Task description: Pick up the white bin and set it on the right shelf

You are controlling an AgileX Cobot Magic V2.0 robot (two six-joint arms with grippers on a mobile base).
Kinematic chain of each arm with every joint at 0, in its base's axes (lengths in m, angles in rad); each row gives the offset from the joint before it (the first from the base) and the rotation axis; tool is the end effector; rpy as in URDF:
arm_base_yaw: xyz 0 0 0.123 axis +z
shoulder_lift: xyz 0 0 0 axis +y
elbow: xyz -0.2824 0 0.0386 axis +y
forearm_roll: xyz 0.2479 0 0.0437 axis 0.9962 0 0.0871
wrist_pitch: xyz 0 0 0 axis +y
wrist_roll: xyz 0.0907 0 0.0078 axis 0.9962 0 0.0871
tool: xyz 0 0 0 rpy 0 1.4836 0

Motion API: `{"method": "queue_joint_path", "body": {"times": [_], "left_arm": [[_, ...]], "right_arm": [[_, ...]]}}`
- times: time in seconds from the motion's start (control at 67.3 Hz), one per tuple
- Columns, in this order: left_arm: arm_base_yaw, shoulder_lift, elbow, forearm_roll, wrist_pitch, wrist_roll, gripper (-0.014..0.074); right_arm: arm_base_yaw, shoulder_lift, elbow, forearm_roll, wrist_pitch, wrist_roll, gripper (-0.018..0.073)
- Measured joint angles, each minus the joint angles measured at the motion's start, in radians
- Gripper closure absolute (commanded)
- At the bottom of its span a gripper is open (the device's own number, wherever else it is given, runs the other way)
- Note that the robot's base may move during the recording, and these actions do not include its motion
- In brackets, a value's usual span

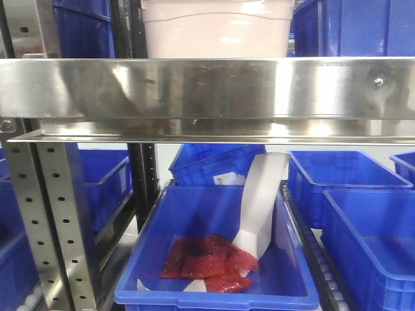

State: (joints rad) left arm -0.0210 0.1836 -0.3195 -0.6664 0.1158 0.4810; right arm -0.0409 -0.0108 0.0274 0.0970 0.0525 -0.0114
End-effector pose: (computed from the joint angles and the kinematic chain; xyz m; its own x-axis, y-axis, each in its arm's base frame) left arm 0.0590 -0.0078 0.3012 0.1127 -0.1831 -0.9766 0.1140 0.9788 -0.1703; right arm 0.0568 -0.0018 0.1997 0.0213 0.0846 -0.9962 0.0341 0.9958 0.0853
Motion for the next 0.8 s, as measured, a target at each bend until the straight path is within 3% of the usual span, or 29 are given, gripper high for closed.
{"method": "queue_joint_path", "body": {"times": [0.371, 0.49, 0.654, 0.802], "left_arm": [[0.000, 0.000, 0.036, 0.022, -0.026, 0.000, 0.0715], [0.000, 0.000, 0.097, 0.217, -0.116, -0.062, 0.0715], [0.000, 0.000, 0.192, 0.499, -0.186, -0.351, 0.0715], [0.000, -0.040, 0.288, 0.644, -0.186, -0.439, 0.0715]], "right_arm": [[0.000, 0.000, 0.000, 0.000, 0.002, 0.000, 0.0531], [0.000, 0.000, 0.000, 0.000, 0.003, 0.000, 0.0531], [0.000, 0.000, 0.000, 0.000, 0.003, 0.000, 0.0531], [0.000, 0.000, 0.000, 0.000, 0.003, 0.000, 0.0531]]}}
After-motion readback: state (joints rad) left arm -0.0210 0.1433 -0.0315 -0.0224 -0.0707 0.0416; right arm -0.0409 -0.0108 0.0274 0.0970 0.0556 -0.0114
